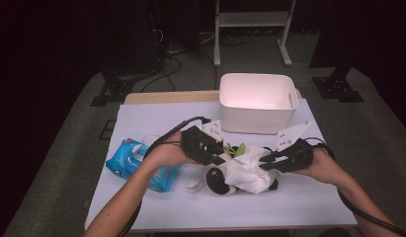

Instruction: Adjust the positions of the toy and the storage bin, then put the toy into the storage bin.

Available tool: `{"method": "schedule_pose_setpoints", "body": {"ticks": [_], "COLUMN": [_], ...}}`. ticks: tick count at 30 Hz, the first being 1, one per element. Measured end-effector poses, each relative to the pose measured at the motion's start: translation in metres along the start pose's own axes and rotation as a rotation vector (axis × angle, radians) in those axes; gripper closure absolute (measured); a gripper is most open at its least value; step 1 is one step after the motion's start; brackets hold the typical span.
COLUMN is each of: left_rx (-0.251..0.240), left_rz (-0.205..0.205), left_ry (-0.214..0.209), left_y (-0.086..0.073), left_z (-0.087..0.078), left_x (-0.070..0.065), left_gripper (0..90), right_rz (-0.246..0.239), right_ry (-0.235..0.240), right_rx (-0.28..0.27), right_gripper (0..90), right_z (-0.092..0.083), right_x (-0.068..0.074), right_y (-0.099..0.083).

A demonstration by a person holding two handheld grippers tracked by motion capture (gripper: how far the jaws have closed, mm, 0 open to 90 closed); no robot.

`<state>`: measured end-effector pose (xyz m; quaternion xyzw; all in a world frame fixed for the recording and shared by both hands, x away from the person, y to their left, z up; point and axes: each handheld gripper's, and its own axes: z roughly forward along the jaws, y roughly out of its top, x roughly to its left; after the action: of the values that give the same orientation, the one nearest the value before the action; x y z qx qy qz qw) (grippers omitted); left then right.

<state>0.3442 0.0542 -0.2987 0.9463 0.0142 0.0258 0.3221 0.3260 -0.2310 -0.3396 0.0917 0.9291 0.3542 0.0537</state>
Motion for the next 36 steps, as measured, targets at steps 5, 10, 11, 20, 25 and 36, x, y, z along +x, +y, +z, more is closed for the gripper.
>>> {"method": "schedule_pose_setpoints", "body": {"ticks": [5,10,11,20,25,36], "left_rx": [0.005,0.018,0.014,0.005,0.015,0.050], "left_rz": [-0.017,-0.010,-0.009,-0.027,-0.021,-0.031], "left_ry": [-0.002,0.001,0.005,0.004,0.015,0.028], "left_y": [-0.007,-0.007,-0.007,-0.016,-0.015,-0.018], "left_z": [0.002,0.002,0.001,0.006,0.008,0.024], "left_x": [0.002,0.006,0.007,0.007,0.010,0.016], "left_gripper": [64.9,64.4,64.4,63.4,62.6,61.9], "right_rz": [-0.008,0.003,0.007,0.020,-0.010,-0.061], "right_ry": [-0.021,-0.001,0.000,0.007,-0.018,-0.035], "right_rx": [0.002,-0.008,-0.010,-0.018,0.016,0.007], "right_gripper": [64.8,65.0,65.0,64.2,60.0,54.8], "right_z": [0.011,0.015,0.016,0.019,0.017,0.029], "right_x": [-0.003,-0.006,-0.006,-0.006,0.000,0.002], "right_y": [0.006,0.002,0.001,-0.002,0.005,0.026]}}
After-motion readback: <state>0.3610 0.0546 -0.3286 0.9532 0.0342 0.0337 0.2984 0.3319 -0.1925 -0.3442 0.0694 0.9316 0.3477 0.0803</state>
